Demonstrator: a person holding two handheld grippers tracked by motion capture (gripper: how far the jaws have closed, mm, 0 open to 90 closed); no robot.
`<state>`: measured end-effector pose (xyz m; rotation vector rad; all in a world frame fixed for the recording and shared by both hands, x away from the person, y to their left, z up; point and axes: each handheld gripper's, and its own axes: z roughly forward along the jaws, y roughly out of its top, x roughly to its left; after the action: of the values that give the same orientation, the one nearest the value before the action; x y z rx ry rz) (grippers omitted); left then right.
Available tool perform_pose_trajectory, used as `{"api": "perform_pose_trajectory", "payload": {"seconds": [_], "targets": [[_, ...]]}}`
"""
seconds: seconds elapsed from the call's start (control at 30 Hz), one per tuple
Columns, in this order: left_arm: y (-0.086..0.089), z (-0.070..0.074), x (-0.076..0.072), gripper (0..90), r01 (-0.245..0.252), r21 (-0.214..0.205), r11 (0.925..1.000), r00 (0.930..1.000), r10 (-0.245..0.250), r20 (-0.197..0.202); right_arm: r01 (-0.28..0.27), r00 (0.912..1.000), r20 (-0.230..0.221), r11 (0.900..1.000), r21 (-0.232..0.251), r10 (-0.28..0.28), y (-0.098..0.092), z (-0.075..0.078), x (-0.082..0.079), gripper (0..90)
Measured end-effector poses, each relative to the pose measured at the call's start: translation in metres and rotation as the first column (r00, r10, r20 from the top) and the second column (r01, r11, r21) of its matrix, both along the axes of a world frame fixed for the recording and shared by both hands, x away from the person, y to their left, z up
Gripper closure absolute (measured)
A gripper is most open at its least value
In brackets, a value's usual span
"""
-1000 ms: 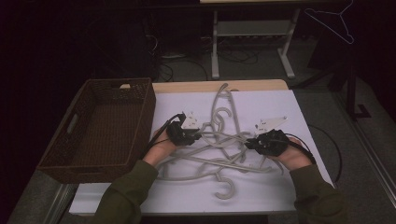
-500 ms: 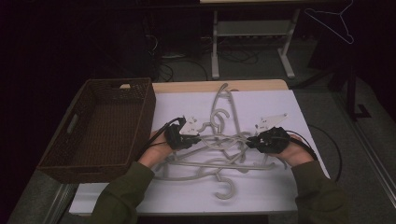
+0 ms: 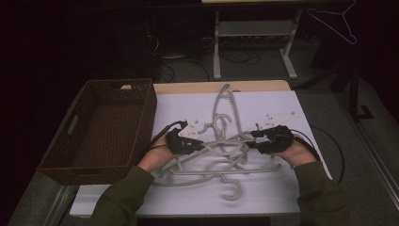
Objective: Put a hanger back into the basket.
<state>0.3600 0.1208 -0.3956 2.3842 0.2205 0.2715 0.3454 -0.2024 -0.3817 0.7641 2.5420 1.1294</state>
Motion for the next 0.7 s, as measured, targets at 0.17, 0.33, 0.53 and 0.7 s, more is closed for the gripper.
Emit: {"api": "perform_pose_trajectory", "payload": {"seconds": [0.17, 0.33, 0.53, 0.7], "targets": [[0.003, 0.008, -0.003, 82.1, -0.003, -0.031, 0.9995, 1.0000, 0.003, -0.005, 0.033, 0.9994, 0.005, 0.9969, 0.072, -0.033, -0.004, 0.009, -0.002, 30.8], [0.007, 0.017, -0.004, 82.1, -0.050, -0.046, 0.9977, 0.9987, 0.049, -0.012, 0.081, 0.9962, 0.022, 0.9905, 0.111, -0.084, -0.009, 0.016, -0.005, 20.5], [0.015, 0.030, -0.001, 82.1, -0.111, -0.044, 0.9928, 0.9938, 0.110, -0.014, 0.154, 0.9853, 0.047, 0.9729, 0.173, -0.164, -0.019, 0.026, -0.009, 17.0], [0.022, 0.046, 0.000, 82.2, -0.169, -0.050, 0.9843, 0.9855, 0.169, -0.017, 0.190, 0.9771, 0.055, 0.9590, 0.211, -0.206, -0.028, 0.032, -0.013, 15.9]]}}
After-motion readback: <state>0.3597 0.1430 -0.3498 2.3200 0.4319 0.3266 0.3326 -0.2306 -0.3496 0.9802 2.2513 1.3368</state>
